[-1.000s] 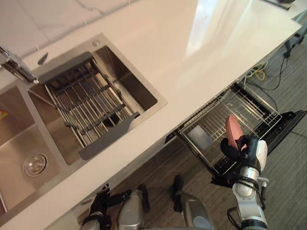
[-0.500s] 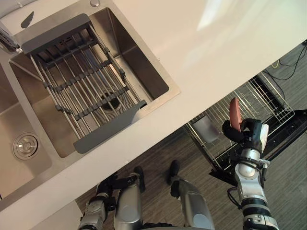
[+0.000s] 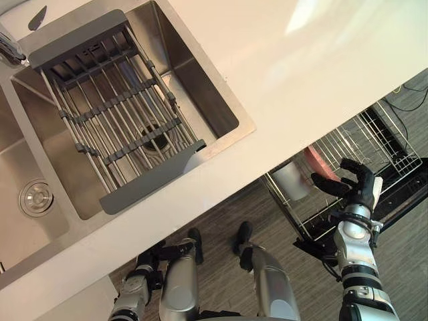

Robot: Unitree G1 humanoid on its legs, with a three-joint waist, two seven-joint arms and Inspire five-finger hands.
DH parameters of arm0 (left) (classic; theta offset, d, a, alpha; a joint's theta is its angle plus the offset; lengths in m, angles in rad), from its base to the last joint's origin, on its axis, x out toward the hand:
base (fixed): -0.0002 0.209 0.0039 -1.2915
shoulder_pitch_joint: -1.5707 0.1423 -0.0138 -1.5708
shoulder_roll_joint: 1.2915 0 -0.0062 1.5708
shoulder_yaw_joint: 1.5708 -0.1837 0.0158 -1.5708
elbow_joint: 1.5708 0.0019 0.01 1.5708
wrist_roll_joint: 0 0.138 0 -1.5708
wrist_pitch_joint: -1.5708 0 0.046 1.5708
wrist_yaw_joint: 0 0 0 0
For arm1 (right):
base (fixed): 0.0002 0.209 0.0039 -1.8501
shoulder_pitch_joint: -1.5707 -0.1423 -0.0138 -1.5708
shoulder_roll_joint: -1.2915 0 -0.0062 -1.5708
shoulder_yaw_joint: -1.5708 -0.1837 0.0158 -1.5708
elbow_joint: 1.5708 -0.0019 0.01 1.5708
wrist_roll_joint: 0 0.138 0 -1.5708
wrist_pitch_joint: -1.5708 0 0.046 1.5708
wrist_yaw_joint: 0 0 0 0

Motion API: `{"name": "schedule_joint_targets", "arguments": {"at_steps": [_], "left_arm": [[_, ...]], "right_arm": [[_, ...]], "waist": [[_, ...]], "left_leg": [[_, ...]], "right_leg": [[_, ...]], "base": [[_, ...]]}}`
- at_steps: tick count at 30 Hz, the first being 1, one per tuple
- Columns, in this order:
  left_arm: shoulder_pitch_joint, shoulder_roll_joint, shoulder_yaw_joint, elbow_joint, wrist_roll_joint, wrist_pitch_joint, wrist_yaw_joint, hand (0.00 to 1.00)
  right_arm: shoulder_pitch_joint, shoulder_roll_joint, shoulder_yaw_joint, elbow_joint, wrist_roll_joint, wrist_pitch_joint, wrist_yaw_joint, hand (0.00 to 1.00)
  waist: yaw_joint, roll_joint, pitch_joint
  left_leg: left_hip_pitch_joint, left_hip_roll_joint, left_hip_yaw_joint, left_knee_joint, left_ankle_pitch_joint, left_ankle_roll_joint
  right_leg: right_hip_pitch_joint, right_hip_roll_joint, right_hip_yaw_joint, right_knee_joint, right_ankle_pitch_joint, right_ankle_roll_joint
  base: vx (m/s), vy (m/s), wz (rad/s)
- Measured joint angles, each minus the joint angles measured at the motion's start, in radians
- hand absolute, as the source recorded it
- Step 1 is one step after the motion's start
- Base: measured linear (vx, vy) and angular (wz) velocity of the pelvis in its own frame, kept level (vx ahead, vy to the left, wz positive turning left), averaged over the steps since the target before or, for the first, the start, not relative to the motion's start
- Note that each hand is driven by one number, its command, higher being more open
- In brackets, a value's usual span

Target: Walk over to the sink, pick up the cup, carry it to the dishwasher, place the cup inside the dishwasher, then close the dishwasher door

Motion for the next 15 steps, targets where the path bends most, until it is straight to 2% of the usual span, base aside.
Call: {"name": "schedule_joint_targets", "arguments": {"at_steps": [5, 10, 15], "left_arm": [[-0.002, -0.001, 0.000, -0.003, -0.007, 0.000, -0.001, 1.00], [0.005, -0.003, 0.010, -0.003, -0.014, 0.000, -0.001, 1.00], [0.035, -0.003, 0.018, -0.006, -0.014, 0.000, -0.001, 1.00]], "right_arm": [[0.016, 0.001, -0.001, -0.049, -0.005, -0.010, -0.034, 1.00], [0.107, 0.020, -0.013, -0.299, -0.022, -0.024, -0.109, 1.00], [0.185, 0.097, -0.025, -0.489, -0.059, -0.035, -0.124, 1.00]], "waist": [[0.000, 0.000, 0.000], [-0.004, 0.000, 0.000], [-0.009, -0.004, -0.003]], "left_leg": [[-0.003, 0.006, 0.000, 0.008, -0.004, -0.001], [0.003, 0.015, 0.002, 0.012, -0.006, -0.005], [0.044, 0.021, 0.018, -0.003, -0.011, -0.012]], "right_leg": [[0.001, -0.002, -0.013, 0.003, -0.006, 0.002], [0.005, 0.005, -0.011, 0.008, -0.002, -0.003], [0.035, 0.015, 0.004, -0.003, -0.004, -0.004]], "base": [[-0.01, -0.004, 0.00], [0.02, -0.007, -0.02], [0.01, -0.006, -0.10]]}}
